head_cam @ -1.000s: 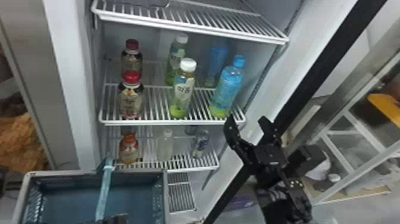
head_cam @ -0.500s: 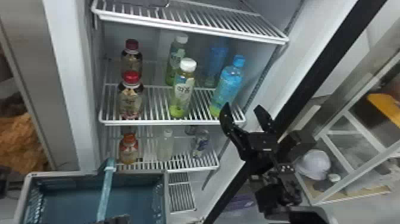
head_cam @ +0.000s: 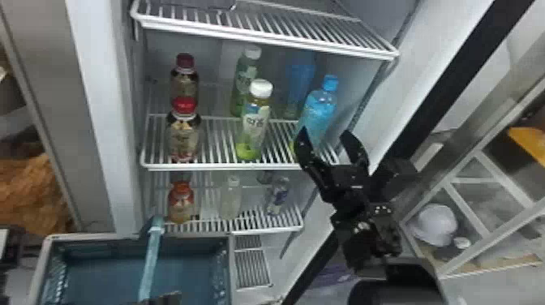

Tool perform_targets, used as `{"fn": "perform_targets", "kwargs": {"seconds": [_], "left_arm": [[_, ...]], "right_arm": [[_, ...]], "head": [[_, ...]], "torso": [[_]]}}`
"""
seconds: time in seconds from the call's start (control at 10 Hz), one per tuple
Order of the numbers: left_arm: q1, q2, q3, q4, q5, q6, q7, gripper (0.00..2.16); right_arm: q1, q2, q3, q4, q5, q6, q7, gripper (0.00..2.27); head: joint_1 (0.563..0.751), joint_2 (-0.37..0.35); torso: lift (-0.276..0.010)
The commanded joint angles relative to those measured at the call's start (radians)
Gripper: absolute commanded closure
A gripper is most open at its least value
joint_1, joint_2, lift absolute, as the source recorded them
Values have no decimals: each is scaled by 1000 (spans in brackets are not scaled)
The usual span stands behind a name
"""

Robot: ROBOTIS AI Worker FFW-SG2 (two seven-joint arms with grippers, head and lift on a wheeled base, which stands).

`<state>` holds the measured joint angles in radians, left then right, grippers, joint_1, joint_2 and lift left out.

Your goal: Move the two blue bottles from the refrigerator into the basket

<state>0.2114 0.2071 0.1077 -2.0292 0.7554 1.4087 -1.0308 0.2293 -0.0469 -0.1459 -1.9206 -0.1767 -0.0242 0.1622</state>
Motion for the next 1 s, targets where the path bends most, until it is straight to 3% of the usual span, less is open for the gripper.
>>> {"fn": "perform_targets", "kwargs": {"seconds": [0.0, 0.9], "left_arm": [[0, 0, -2, 3, 1, 0, 0, 1200], [-5, 8, -11, 13, 4, 0, 0, 1200]], "right_arm": [[-16, -1, 2, 7, 3, 14, -7, 121], [-139, -21, 14, 130, 22, 66, -23, 121]], "head": [[695, -324], [695, -314]], "torso": [[0], [0]]}}
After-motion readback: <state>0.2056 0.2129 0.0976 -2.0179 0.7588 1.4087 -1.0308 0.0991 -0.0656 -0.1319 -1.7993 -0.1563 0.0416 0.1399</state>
